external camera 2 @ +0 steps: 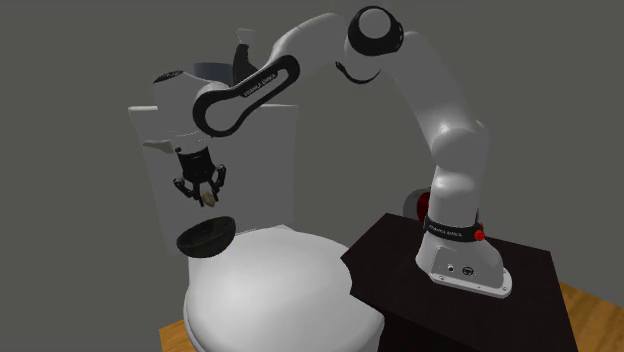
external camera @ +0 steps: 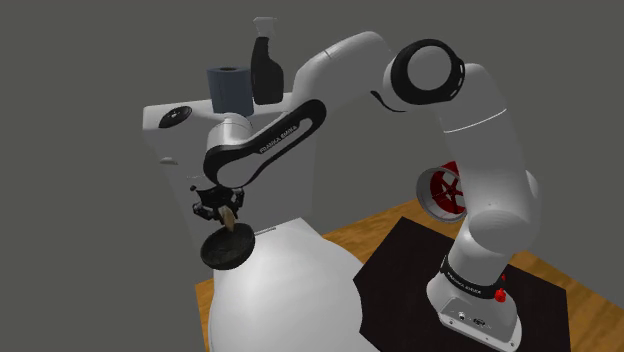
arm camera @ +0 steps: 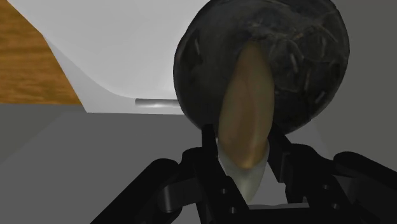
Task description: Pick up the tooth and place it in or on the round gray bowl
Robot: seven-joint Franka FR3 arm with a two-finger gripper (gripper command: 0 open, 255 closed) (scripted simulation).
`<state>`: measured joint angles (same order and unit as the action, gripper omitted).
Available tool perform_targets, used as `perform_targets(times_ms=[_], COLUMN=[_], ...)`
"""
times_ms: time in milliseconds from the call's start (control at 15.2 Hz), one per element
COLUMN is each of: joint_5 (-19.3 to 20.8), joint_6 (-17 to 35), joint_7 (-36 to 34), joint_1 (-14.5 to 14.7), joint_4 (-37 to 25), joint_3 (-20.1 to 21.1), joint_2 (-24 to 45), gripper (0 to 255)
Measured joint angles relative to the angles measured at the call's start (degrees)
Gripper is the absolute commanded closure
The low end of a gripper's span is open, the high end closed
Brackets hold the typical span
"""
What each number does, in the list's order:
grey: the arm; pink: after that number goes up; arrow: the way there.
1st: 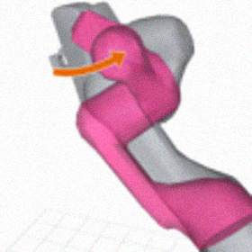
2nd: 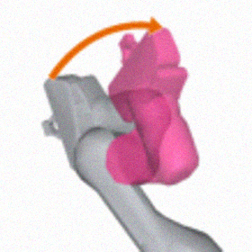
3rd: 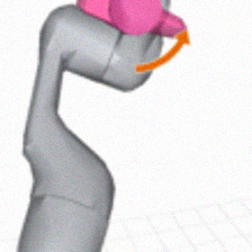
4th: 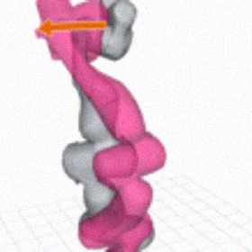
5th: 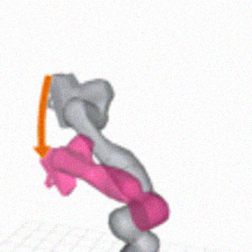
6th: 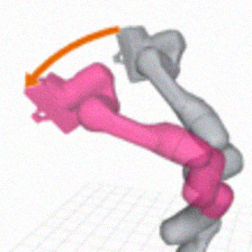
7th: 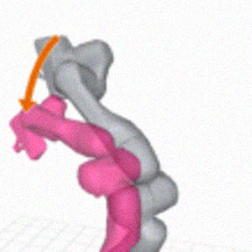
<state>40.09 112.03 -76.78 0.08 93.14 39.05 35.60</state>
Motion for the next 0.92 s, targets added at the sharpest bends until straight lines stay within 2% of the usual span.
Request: perform_targets(times_ms=[594,924], joint_5=[2.84,3.25], joint_6=[4.22,4.6], joint_7=[-2.47,-2.69], joint_1=[0.85,1.11], joint_4=[1.6,1.33], joint_3=[-1.89,-2.22], joint_2=[3.48,4.2], gripper=[255,255])
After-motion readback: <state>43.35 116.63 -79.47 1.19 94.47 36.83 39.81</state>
